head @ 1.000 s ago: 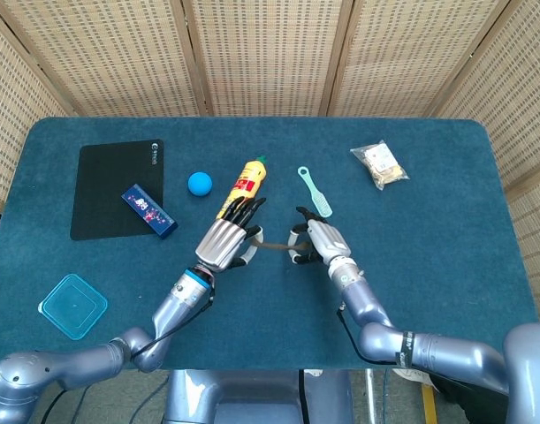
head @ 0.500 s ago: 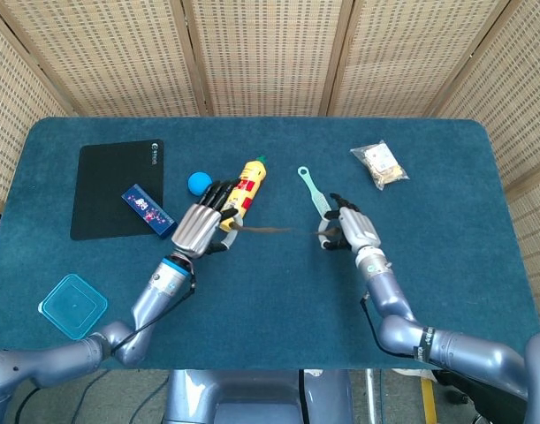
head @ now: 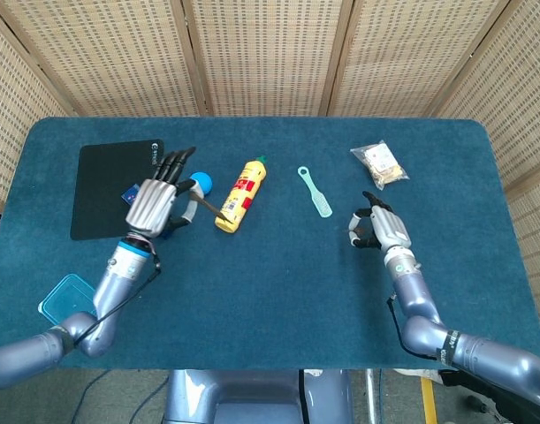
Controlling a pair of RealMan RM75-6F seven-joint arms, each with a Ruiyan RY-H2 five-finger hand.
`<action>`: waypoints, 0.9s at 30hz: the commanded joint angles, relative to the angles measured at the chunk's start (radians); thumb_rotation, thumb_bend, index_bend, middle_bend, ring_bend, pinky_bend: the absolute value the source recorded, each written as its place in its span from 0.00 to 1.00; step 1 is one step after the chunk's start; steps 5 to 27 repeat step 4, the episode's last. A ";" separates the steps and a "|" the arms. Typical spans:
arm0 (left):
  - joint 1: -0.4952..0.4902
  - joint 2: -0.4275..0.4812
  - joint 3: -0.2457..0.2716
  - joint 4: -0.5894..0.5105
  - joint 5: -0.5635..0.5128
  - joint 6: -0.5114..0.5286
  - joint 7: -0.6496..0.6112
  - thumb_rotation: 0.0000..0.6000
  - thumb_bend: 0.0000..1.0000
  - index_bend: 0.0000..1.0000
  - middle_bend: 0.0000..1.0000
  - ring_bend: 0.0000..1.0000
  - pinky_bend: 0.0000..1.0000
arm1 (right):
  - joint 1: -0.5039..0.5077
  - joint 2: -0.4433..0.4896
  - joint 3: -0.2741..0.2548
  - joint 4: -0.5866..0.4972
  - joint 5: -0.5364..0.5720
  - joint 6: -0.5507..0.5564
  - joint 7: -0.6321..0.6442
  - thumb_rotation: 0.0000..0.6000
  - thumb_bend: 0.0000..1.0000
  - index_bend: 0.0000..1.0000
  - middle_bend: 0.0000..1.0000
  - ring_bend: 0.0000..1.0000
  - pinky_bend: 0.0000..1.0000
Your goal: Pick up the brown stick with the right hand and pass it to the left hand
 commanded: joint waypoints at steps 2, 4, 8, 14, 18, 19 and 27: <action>0.048 0.069 0.011 -0.047 -0.010 0.027 -0.005 1.00 0.57 0.75 0.00 0.00 0.00 | -0.024 0.028 -0.006 -0.045 -0.029 -0.001 0.017 1.00 0.65 0.78 0.11 0.00 0.00; 0.071 0.105 0.021 -0.068 -0.008 0.040 -0.009 1.00 0.57 0.75 0.00 0.00 0.00 | -0.037 0.046 -0.012 -0.075 -0.047 0.004 0.020 1.00 0.65 0.78 0.11 0.00 0.00; 0.071 0.105 0.021 -0.068 -0.008 0.040 -0.009 1.00 0.57 0.75 0.00 0.00 0.00 | -0.037 0.046 -0.012 -0.075 -0.047 0.004 0.020 1.00 0.65 0.78 0.11 0.00 0.00; 0.071 0.105 0.021 -0.068 -0.008 0.040 -0.009 1.00 0.57 0.75 0.00 0.00 0.00 | -0.037 0.046 -0.012 -0.075 -0.047 0.004 0.020 1.00 0.65 0.78 0.11 0.00 0.00; 0.071 0.105 0.021 -0.068 -0.008 0.040 -0.009 1.00 0.57 0.75 0.00 0.00 0.00 | -0.037 0.046 -0.012 -0.075 -0.047 0.004 0.020 1.00 0.65 0.78 0.11 0.00 0.00; 0.071 0.105 0.021 -0.068 -0.008 0.040 -0.009 1.00 0.57 0.75 0.00 0.00 0.00 | -0.037 0.046 -0.012 -0.075 -0.047 0.004 0.020 1.00 0.65 0.78 0.11 0.00 0.00; 0.071 0.105 0.021 -0.068 -0.008 0.040 -0.009 1.00 0.57 0.75 0.00 0.00 0.00 | -0.037 0.046 -0.012 -0.075 -0.047 0.004 0.020 1.00 0.65 0.78 0.11 0.00 0.00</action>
